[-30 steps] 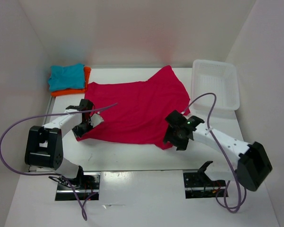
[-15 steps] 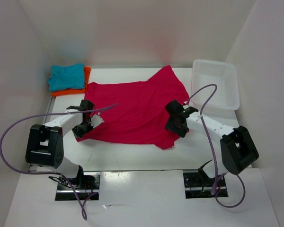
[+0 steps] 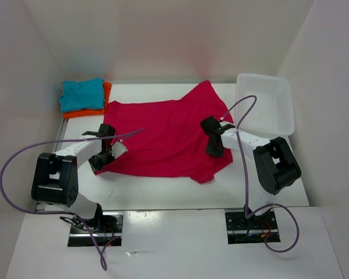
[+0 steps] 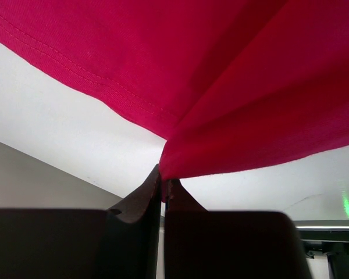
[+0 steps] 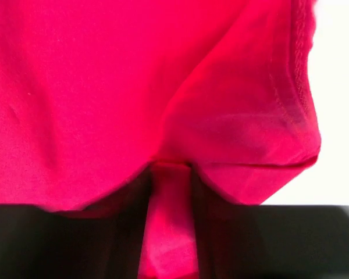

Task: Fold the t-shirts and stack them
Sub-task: Flatten out the tshirt

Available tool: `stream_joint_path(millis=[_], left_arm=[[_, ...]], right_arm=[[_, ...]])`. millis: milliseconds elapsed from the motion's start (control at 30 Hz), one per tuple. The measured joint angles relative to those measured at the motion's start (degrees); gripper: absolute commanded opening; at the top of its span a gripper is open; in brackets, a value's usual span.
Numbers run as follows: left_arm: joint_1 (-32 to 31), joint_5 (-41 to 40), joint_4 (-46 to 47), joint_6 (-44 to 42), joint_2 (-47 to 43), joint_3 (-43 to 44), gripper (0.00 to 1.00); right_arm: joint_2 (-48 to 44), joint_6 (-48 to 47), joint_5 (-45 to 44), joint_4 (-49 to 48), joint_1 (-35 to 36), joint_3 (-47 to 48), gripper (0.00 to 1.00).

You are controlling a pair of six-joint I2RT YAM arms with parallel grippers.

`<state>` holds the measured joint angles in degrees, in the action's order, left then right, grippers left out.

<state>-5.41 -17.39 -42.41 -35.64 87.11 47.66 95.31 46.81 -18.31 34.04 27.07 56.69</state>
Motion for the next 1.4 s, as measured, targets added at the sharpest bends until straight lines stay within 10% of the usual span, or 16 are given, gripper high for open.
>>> stream_joint_path(millis=[400, 833, 1400], left_arm=[[0.0, -1.92, -0.28, 0.11, 0.0, -0.04, 0.0], [-0.04, -3.85, -1.49, 0.33, 0.0, 0.02, 0.0], [5.75, -6.34, -6.78, 8.7, -10.45, 43.08, 0.0]], right_arm=[[-9.81, 3.69, 0.63, 5.6, 0.0, -0.9, 0.0], [-32.04, 18.05, 8.0, 22.73, 2.05, -9.03, 0.0], [-34.47, 6.19, -10.1, 37.99, -2.19, 42.21, 0.0]])
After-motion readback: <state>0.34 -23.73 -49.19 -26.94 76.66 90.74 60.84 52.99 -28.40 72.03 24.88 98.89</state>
